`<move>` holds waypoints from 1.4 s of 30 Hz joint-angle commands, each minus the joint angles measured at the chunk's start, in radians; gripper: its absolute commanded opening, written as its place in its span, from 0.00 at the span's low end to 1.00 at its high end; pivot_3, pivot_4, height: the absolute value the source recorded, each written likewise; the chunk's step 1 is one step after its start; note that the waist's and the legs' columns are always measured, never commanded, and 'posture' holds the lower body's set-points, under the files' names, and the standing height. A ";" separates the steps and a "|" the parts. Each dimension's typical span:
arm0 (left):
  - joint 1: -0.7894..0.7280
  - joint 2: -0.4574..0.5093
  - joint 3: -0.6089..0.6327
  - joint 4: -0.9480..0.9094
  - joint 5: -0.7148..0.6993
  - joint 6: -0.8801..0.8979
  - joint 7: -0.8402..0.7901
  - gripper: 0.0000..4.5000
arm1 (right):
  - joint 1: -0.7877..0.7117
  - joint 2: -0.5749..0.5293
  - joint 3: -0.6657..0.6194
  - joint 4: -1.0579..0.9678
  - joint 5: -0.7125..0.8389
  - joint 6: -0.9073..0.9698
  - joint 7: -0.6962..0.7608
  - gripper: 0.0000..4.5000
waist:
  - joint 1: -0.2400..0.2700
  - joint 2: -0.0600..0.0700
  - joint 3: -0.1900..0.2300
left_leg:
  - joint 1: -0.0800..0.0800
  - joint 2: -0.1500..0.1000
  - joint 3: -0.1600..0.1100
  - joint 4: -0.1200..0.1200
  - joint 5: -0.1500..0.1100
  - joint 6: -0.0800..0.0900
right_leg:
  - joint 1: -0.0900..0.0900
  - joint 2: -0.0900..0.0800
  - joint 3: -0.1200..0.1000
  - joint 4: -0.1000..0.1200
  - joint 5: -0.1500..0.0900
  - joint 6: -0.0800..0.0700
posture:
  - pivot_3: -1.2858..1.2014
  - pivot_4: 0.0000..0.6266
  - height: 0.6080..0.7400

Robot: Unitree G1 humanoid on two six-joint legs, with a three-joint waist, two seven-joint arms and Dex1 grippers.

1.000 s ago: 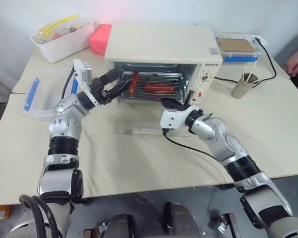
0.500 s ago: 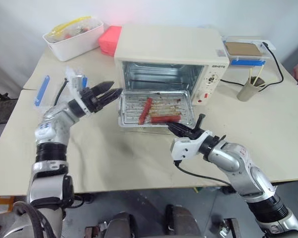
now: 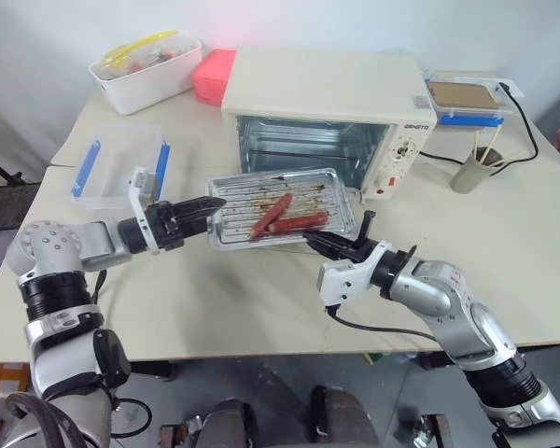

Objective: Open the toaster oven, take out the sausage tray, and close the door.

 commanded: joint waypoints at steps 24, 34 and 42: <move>0.083 0.161 0.065 0.250 -0.511 0.020 0.350 0.00 | 0.085 -0.077 -0.147 0.010 0.346 -0.095 0.101 0.45 | -0.004 0.000 0.000 | 0.002 0.000 0.000 -0.001 0.000 0.000 | 0.000 0.000 0.001 0.000 0.000 0.000 | 0.52 0.24 1.00; 0.448 0.319 0.188 0.192 -0.821 -0.012 0.411 0.00 | 0.189 -0.155 -0.333 0.324 0.638 -0.168 0.248 0.17 | 0.000 -0.001 0.000 | 0.003 0.000 0.000 0.000 0.000 0.000 | 0.002 -0.001 0.003 0.001 0.000 0.000 | 0.52 0.24 1.00; 0.732 0.124 0.318 -0.119 -1.111 -0.300 0.626 0.00 | 0.093 -0.084 -0.288 0.588 0.762 -0.106 0.446 0.00 | 0.000 0.000 0.000 | 0.005 0.004 0.000 -0.001 0.000 -0.001 | 0.002 -0.004 0.008 0.002 0.000 -0.001 | 0.52 0.24 1.00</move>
